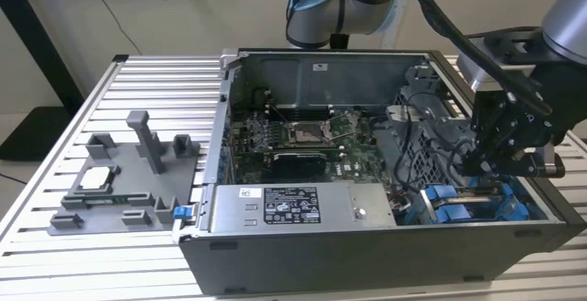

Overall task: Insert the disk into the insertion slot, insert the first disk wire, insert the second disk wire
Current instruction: 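Insert the second disk wire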

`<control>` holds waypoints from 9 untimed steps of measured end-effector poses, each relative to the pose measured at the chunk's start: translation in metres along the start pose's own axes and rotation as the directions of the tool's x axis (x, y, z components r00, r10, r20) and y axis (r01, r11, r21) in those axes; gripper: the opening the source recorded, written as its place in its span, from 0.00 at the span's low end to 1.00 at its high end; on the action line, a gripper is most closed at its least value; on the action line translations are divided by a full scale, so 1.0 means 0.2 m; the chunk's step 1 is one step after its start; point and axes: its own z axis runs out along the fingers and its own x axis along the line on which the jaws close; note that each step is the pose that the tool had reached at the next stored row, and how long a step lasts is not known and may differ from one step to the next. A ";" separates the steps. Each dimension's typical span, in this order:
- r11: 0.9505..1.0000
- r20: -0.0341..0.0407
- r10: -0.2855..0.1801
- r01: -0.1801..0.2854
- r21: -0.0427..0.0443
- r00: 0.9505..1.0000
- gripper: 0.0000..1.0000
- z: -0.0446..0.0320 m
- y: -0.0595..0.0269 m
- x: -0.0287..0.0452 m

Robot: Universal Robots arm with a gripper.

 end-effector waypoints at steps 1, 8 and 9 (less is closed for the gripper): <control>1.000 0.000 0.002 -0.002 0.000 1.000 0.00 0.009 0.000 0.001; 1.000 -0.003 0.005 -0.005 0.001 1.000 0.00 0.058 -0.021 0.005; 1.000 -0.003 0.005 -0.005 0.001 1.000 0.00 0.060 -0.028 0.005</control>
